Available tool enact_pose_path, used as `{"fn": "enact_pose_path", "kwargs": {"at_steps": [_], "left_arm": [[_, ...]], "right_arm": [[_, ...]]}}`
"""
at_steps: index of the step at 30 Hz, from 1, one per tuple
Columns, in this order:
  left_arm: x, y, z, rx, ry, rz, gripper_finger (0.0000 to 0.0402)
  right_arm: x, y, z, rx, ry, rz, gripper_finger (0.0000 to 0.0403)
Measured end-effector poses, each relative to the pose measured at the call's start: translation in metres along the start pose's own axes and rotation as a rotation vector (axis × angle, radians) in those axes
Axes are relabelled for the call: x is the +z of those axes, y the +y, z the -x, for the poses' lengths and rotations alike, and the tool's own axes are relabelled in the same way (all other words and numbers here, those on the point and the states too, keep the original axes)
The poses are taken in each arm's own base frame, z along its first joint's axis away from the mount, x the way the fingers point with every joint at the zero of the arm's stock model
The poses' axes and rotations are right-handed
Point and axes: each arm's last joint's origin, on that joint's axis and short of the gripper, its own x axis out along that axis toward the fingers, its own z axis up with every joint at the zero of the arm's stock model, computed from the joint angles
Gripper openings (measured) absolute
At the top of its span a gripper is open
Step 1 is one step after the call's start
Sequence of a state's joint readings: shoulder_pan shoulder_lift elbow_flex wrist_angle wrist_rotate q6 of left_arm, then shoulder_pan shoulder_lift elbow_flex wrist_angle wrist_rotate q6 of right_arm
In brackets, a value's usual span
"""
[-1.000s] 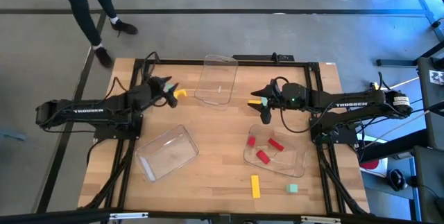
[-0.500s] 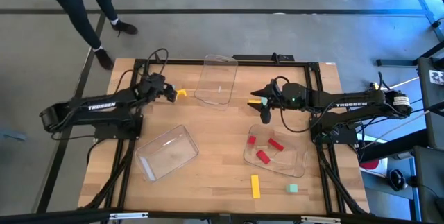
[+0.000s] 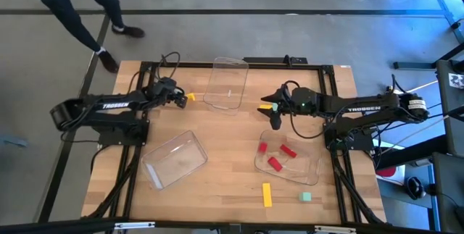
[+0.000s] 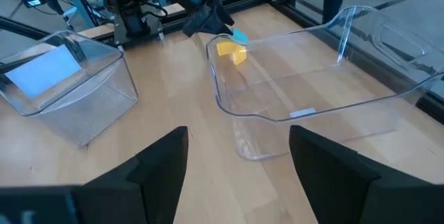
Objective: Sort & place blocks by color
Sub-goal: Put the top left blue into the top transparent bin
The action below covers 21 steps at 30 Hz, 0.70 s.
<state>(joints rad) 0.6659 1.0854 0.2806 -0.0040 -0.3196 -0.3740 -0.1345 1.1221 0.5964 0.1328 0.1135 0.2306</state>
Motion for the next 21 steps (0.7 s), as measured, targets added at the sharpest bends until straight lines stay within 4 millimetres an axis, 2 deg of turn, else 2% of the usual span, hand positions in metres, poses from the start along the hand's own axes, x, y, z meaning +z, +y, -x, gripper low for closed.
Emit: {"fn": "enact_pose_path", "kwargs": {"at_steps": [12, 21], "left_arm": [[-0.009, -0.001, -0.014, 0.0, 0.088, -0.012, 0.0235], [-0.006, -0.002, -0.017, 0.03, 0.038, -0.003, 0.0226]], "right_arm": [[0.0, 0.0, -0.001, 0.002, -0.004, -0.001, 0.0252], [0.001, 0.0, -0.001, 0.004, -0.011, 0.0, 0.0252]]}}
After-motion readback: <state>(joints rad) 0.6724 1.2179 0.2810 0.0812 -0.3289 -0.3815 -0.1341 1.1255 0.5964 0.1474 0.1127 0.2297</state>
